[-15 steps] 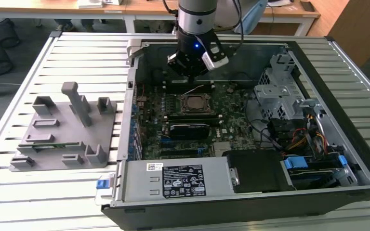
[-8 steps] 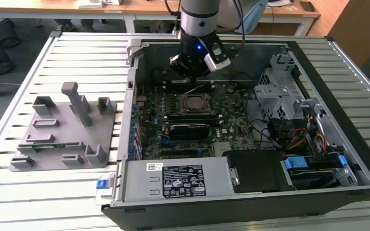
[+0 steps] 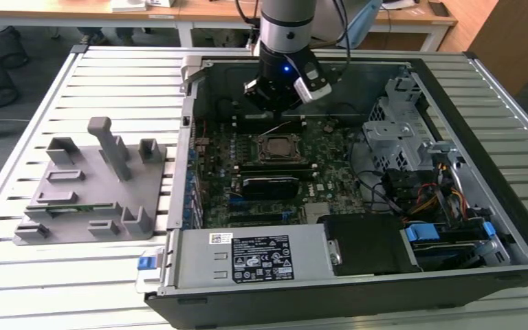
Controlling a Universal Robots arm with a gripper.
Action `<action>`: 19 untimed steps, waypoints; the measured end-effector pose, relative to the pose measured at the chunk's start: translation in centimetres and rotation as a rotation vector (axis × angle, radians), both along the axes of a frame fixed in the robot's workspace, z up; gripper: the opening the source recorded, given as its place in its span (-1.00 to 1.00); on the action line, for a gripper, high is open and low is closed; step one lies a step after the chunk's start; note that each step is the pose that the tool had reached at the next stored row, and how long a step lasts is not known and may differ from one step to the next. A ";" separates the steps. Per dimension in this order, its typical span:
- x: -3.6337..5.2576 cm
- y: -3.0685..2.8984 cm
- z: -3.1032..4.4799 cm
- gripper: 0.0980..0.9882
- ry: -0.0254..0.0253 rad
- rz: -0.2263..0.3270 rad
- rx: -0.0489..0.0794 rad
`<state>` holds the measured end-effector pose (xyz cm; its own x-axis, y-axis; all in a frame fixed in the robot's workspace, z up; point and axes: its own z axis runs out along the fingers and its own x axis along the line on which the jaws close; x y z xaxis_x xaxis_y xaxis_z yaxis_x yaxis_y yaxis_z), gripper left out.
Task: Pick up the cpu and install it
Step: 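Install the first cpu locking lever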
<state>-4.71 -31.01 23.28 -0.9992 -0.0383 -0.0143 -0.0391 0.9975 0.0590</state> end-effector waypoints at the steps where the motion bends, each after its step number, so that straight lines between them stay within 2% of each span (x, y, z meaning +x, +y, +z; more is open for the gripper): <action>1: 0.12 0.06 -0.07 -0.98 0.0000 0.001 0.000; 10: 0.34 0.32 -0.48 -0.98 0.0000 0.026 0.000; 19: 0.92 0.39 -0.78 -0.98 -0.0001 0.028 0.000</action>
